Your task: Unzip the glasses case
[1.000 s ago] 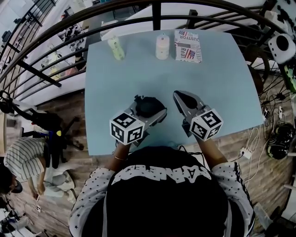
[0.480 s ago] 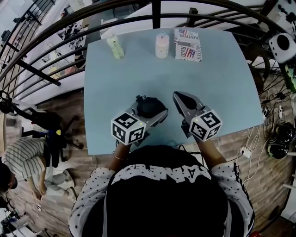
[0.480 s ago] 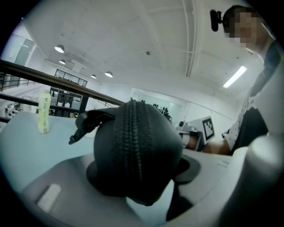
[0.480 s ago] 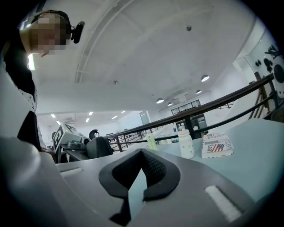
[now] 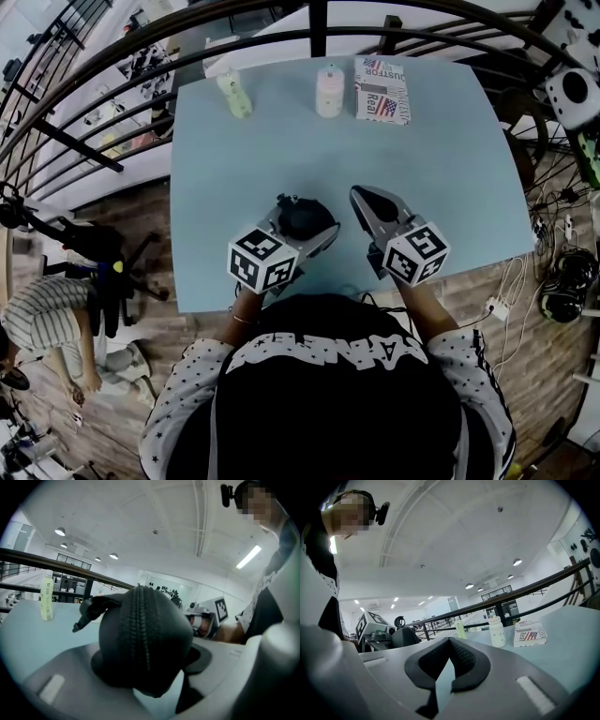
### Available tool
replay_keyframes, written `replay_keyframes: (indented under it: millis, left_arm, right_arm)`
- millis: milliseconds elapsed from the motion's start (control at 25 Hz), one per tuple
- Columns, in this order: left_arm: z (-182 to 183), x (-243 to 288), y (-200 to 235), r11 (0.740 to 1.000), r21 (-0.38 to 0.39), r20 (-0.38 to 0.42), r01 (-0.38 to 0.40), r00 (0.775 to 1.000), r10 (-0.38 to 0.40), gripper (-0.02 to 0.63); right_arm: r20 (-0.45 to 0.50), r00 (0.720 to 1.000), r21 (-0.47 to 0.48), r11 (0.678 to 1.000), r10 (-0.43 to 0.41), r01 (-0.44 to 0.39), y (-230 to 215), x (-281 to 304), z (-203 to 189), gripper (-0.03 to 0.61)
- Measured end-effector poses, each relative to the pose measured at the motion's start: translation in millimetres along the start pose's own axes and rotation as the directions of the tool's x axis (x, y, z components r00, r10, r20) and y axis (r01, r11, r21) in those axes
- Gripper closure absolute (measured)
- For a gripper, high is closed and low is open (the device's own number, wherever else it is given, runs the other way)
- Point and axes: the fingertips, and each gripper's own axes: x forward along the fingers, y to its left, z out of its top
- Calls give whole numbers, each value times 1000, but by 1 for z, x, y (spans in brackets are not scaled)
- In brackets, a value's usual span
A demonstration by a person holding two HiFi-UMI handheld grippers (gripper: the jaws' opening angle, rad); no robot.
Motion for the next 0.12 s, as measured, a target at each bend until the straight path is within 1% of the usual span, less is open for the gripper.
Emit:
replay_keyframes:
  millis: [120]
  left_arm:
    - [-1, 0, 1, 1000, 0, -1, 2, 1000, -2, 614]
  right_arm:
    - [0, 1000, 1, 1000, 0, 0, 0, 1, -1, 574]
